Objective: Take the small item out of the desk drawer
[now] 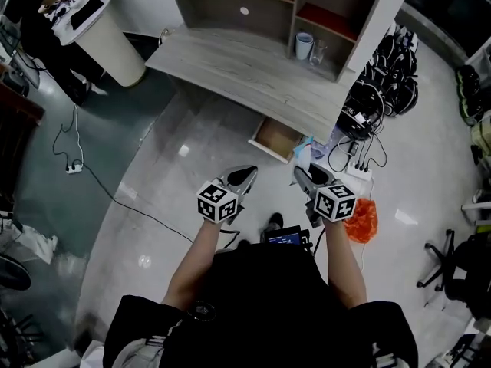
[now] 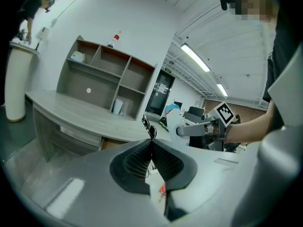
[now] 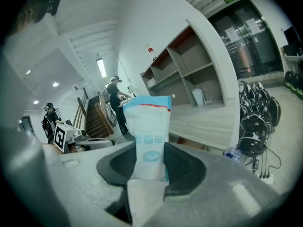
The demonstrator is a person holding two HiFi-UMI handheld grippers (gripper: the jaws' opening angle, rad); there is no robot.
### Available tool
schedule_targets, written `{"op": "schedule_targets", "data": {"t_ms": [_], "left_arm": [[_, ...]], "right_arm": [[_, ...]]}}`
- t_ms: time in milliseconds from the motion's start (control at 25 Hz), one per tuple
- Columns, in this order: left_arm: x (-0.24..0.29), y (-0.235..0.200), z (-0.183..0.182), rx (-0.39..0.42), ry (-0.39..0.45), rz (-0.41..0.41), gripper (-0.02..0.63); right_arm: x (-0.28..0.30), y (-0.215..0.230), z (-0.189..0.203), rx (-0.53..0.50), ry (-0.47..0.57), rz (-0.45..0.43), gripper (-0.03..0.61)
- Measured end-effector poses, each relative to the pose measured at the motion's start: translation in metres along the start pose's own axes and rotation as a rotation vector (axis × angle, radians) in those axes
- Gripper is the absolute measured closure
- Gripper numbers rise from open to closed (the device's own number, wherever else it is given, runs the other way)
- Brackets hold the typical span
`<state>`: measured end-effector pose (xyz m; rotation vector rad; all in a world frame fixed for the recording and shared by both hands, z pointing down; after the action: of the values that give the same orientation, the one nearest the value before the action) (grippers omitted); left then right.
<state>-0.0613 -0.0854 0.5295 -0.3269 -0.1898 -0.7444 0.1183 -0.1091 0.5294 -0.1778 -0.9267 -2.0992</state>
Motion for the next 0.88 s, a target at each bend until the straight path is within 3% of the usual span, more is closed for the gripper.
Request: {"op": "schedule_targets", "data": {"t_ms": [880], "left_arm": [[-0.076,0.066,0.066,0.031,-0.053,0.104,0.612]], "right_arm": [[-0.069,-0.071,0.099,-0.042,-0.002,0.108,0.419]]}}
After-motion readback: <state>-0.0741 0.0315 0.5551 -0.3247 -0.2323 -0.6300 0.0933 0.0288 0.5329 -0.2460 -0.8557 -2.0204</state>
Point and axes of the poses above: the fingertips, and each gripper's own axes: x forward along the fingers, y to its right, z out of its underside, the point moved 4 cm from there along -x, backward along the fingers, and after that the axes turned 10 degrees about x, right-handed, at the moved point
